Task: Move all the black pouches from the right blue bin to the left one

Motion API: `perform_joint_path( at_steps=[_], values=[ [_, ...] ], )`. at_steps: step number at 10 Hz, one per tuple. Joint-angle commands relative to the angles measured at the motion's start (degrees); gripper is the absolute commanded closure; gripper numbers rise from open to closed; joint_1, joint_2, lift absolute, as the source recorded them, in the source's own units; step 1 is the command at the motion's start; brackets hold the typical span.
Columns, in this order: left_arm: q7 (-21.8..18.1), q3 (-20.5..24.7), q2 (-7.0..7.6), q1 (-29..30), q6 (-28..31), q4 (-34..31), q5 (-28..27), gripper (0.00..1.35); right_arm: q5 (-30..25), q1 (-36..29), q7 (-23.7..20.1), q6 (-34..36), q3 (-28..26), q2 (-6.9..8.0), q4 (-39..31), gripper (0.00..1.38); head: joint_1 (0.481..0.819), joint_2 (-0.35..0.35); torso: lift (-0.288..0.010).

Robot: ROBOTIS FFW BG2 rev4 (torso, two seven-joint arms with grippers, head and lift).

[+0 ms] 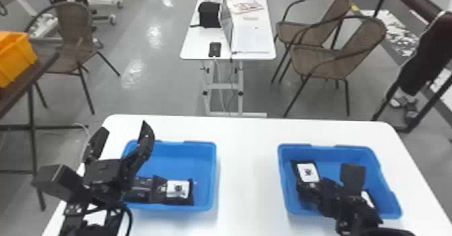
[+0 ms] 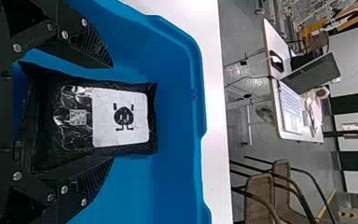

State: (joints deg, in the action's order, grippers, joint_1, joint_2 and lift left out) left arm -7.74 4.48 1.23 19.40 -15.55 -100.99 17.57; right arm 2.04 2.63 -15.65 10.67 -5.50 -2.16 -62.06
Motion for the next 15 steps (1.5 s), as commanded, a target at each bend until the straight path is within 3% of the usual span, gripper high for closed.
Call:
perform_joint_path(
  at_steps=[1, 3, 4, 5, 6, 8, 11, 13, 15],
  values=[
    [-0.08, 0.0, 0.0, 0.02, 0.0, 0.0, -0.08, 0.06, -0.64, 0.53, 0.0, 1.02, 0.05, 0.23, 1.24, 0.36, 0.695, 0.038, 0.0],
    [-0.08, -0.09, 0.18, 0.02, 0.0, 0.0, -0.08, 0.06, -0.02, 1.32, 0.0, 1.81, 0.05, 0.4, 3.08, 0.42, 0.695, 0.042, 0.0],
    [-0.08, -0.18, 0.27, 0.02, -0.09, 0.0, 0.01, 0.06, -0.11, 1.67, -0.09, 2.51, 0.05, 0.32, 3.17, 0.9, 0.695, 0.044, 0.0],
    [0.01, -0.18, 0.27, 0.02, -0.18, 0.0, 0.01, 0.06, 1.03, 0.09, 2.2, 1.63, 0.05, 0.67, 1.24, 1.13, 0.695, 0.045, 0.0],
    [0.01, -0.09, 0.27, 0.11, -0.18, 0.0, 0.01, 0.06, 4.02, -1.76, 4.83, 0.49, -0.04, 1.19, -0.43, 1.12, 0.695, 0.042, 0.0],
    [0.01, -0.09, 0.27, 0.02, -0.27, 0.0, 0.01, 0.06, 4.99, -4.39, 5.27, -0.39, -0.12, 0.84, -4.3, 1.12, 0.695, 0.033, 0.0],
    [0.01, -0.44, 0.18, -0.06, 0.0, 0.0, 0.01, 0.06, 7.71, -12.04, 5.01, -0.21, -0.04, 0.75, -21.52, 1.12, 0.695, 0.026, 0.0],
    [-0.08, -0.61, 0.44, -0.24, 2.02, -0.35, 0.98, 0.06, 7.63, -10.9, -3.87, 1.1, 0.05, -0.48, -28.12, 1.12, 0.695, 0.035, 0.0],
    [-0.08, -1.41, 1.85, -0.94, 6.24, -1.49, 3.09, 0.06, 5.34, -2.55, -17.58, 6.64, 2.51, -2.23, -27.77, 1.12, 0.695, 0.068, 0.0]
  ],
)
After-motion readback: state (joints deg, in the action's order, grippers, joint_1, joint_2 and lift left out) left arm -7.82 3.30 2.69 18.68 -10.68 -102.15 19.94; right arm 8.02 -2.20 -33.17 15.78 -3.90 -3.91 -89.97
